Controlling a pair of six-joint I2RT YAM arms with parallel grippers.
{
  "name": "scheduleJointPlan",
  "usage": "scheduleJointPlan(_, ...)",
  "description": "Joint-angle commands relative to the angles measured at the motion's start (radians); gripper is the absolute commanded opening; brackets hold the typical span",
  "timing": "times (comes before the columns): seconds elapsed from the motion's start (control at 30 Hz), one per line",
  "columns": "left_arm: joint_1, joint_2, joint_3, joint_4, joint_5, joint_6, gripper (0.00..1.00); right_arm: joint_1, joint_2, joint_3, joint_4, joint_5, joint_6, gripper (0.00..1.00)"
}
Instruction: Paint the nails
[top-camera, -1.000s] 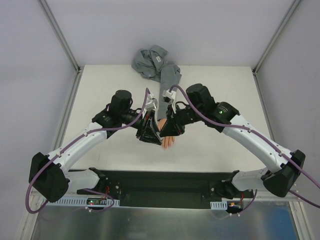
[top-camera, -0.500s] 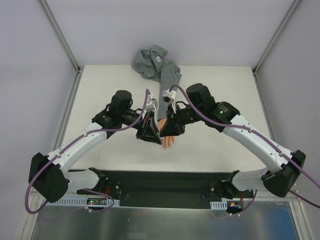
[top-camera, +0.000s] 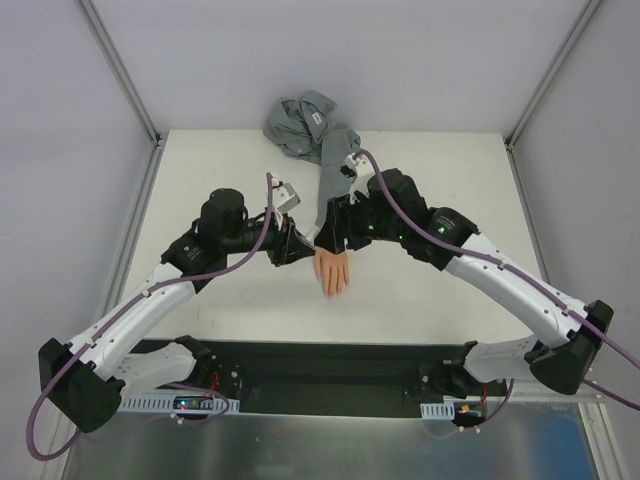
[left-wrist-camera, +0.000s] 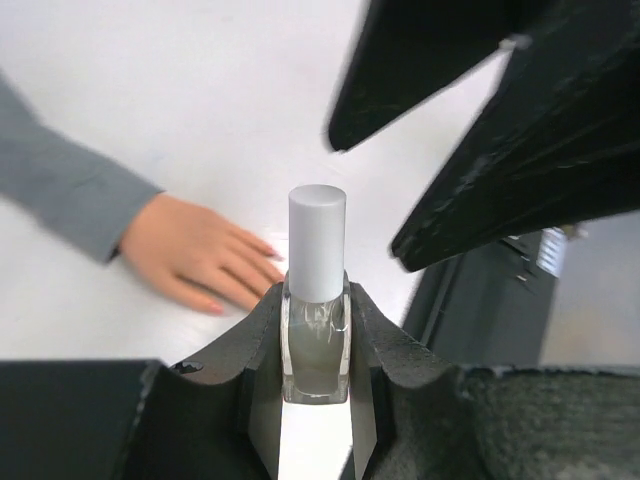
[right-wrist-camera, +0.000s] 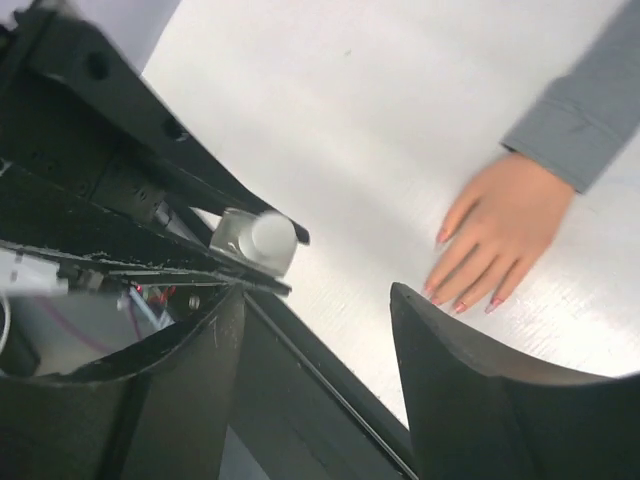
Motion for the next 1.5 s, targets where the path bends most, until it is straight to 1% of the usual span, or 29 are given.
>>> scheduleJointPlan(0.0, -0.003, -0.046, -0.023, 0.013, -0.307, 0.006, 0.00, 0.083, 0.010, 0.072, 0.050, 0.394, 0.246, 0.63)
scheduleJointPlan(0.03, -0.003, -0.049, -0.025, 0.015, -0.354, 0.004, 0.00, 0.094, 0.020, 0.083, 0.058, 0.476, 0.272, 0.63)
scheduleJointPlan(0.1, -0.003, -0.060, -0.029, 0.013, -0.382, 0.001, 0.00, 0.131, 0.050, 0.098, 0.094, 0.526, 0.311, 0.63)
scheduleJointPlan(0.13, -0.003, -0.064, -0.033, 0.015, -0.400, 0.003, 0.00, 0.145, 0.061, 0.099, 0.140, 0.578, 0.320, 0.63)
scheduleJointPlan(0.23, -0.003, -0.078, -0.036, 0.015, -0.423, 0.000, 0.00, 0.194, 0.110, 0.124, 0.197, 0.655, 0.326, 0.63)
scheduleJointPlan(0.43, -0.003, -0.101, -0.039, 0.016, -0.437, -0.009, 0.00, 0.221, 0.185, 0.141, 0.274, 0.672, 0.386, 0.60)
scheduleJointPlan(0.67, -0.003, -0.119, -0.043, 0.024, -0.430, -0.019, 0.00, 0.243, 0.213, 0.123, 0.335, 0.718, 0.424, 0.51)
scheduleJointPlan(0.9, -0.005, -0.148, -0.062, 0.054, -0.428, -0.028, 0.00, 0.251, 0.228, 0.110, 0.371, 0.704, 0.469, 0.45)
scheduleJointPlan(0.93, -0.003, -0.158, -0.065, 0.056, -0.428, -0.031, 0.00, 0.254, 0.228, 0.106, 0.375, 0.706, 0.473, 0.40)
scheduleJointPlan(0.97, -0.003, -0.161, -0.071, 0.064, -0.433, -0.029, 0.00, 0.254, 0.227, 0.097, 0.377, 0.706, 0.478, 0.37)
scheduleJointPlan(1.17, -0.003, -0.181, -0.085, 0.090, -0.411, -0.032, 0.00, 0.254, 0.218, 0.069, 0.392, 0.715, 0.501, 0.33)
scheduleJointPlan(1.33, -0.003, -0.191, -0.092, 0.103, -0.374, -0.025, 0.00, 0.254, 0.201, 0.050, 0.392, 0.681, 0.481, 0.16)
scheduleJointPlan(1.37, -0.003, -0.194, -0.094, 0.108, -0.365, -0.022, 0.00, 0.254, 0.193, 0.043, 0.392, 0.678, 0.454, 0.09)
scheduleJointPlan(1.43, -0.003, -0.208, -0.102, 0.132, -0.303, -0.002, 0.00, 0.254, 0.166, 0.021, 0.397, 0.660, 0.391, 0.01)
scheduleJointPlan(1.47, -0.003, -0.213, -0.105, 0.145, -0.264, 0.006, 0.00, 0.249, 0.152, 0.009, 0.395, 0.654, 0.309, 0.01)
